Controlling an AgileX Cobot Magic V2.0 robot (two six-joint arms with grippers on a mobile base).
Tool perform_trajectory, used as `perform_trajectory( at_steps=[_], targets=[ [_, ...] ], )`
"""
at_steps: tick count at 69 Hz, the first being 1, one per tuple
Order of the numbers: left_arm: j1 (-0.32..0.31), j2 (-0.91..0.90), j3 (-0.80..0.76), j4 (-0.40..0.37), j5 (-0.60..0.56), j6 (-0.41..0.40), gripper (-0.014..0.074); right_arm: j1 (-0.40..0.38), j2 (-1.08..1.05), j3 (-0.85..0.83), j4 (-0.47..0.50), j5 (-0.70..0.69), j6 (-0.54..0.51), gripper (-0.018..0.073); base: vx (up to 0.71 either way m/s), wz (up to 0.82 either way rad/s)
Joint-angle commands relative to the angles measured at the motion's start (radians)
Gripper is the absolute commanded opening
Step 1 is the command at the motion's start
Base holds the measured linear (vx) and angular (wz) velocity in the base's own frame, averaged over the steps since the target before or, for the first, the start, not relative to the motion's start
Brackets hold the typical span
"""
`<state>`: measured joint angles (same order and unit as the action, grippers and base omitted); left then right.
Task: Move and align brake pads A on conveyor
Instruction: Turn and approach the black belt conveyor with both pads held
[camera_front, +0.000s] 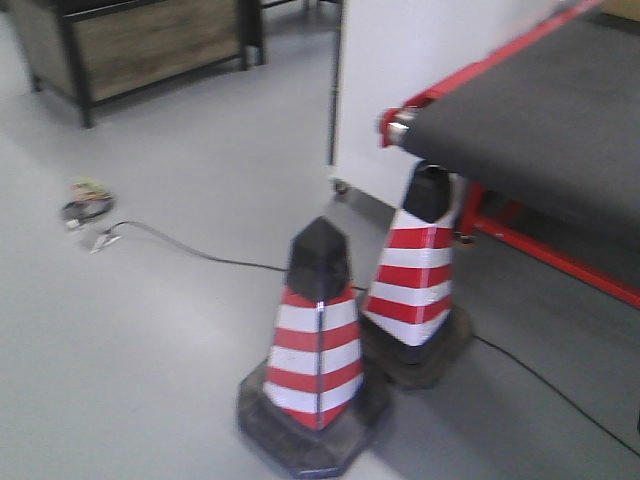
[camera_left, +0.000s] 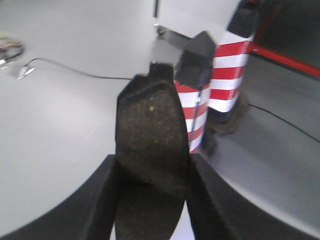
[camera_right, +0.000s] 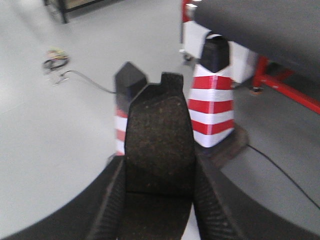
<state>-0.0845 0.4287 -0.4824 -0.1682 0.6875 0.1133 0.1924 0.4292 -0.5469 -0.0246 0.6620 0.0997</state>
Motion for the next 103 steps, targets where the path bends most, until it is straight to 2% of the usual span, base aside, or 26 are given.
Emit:
perform_trajectory(
  at_steps=[1, 55, 103],
  targets=[
    [-0.006, 0.005, -0.028, -0.017, -0.086, -0.008, -0.0006, -0.003, 0.005, -0.029, -0.008, -0.095, 0.000, -0.0007, 0.22, -0.79],
    [-0.006, 0.005, -0.028, -0.017, -0.086, -0.008, -0.0006, -0.003, 0.005, -0.029, -0.008, -0.094, 0.000, -0.0007, 0.16, -0.71],
    [-0.006, 0.005, -0.028, -0.017, -0.086, -0.008, -0.0006, -0.003, 0.005, -0.029, -0.008, -0.094, 0.000, -0.0007, 0.10, -0.26]
  ],
)
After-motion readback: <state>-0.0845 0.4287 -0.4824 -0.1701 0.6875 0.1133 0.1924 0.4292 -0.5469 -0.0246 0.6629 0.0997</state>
